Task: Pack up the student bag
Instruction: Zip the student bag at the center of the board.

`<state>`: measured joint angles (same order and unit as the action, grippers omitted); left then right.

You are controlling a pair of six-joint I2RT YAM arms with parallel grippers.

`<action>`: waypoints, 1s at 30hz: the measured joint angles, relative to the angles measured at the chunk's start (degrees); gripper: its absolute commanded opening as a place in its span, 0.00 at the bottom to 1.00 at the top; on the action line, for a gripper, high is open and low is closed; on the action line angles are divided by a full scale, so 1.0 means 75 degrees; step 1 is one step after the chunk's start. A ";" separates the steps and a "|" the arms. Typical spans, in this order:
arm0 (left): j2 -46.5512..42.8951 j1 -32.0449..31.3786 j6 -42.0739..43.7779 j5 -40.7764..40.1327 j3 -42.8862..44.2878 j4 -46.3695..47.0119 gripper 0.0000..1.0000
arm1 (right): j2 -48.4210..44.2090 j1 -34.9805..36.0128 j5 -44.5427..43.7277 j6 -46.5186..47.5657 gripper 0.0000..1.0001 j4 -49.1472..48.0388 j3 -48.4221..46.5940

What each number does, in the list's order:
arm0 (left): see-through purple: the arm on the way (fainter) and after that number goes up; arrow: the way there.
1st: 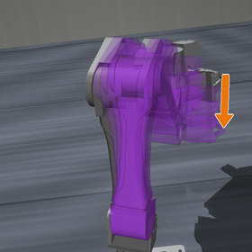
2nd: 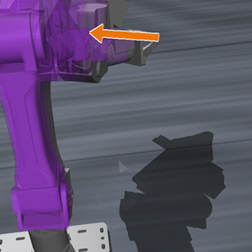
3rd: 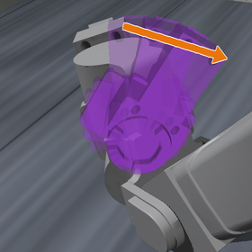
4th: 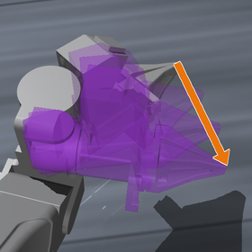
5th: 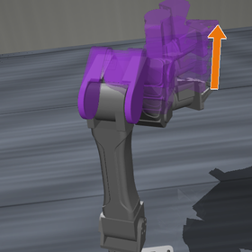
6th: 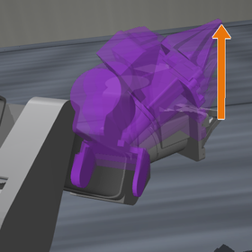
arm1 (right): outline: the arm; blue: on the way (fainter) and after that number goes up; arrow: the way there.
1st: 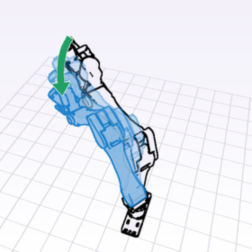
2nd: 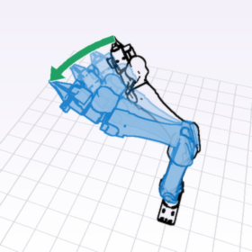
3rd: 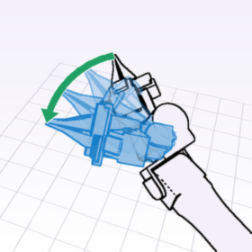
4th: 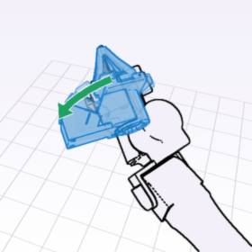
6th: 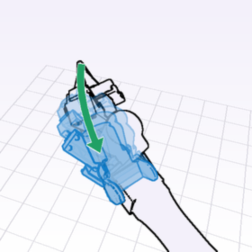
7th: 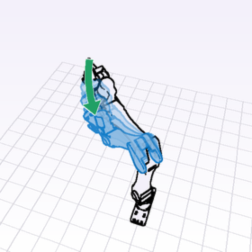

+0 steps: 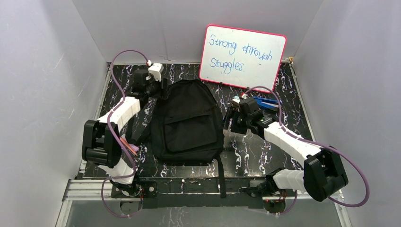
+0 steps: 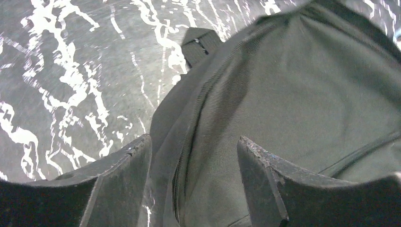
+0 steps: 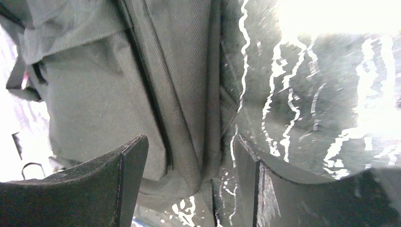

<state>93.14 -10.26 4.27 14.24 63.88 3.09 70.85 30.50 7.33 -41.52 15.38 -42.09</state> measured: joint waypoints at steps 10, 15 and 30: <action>-0.2101 0.0003 -0.2862 -0.2119 -0.0583 -0.1029 0.67 | 0.0160 -0.0009 -0.0930 0.1550 0.79 0.0111 -0.1244; -0.3433 0.0003 -0.3707 -0.2827 -0.1087 -0.1941 0.67 | 0.0498 -0.0017 -0.0985 0.1798 0.80 0.0178 -0.1262; -0.4357 0.0003 -0.5278 -0.4255 -0.2154 -0.3579 0.68 | 0.1381 -0.0073 -0.2113 0.1801 0.79 0.0688 -0.1346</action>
<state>60.47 -10.24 -35.31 -17.67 47.72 -23.75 81.21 29.95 -8.51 -28.01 20.53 -52.18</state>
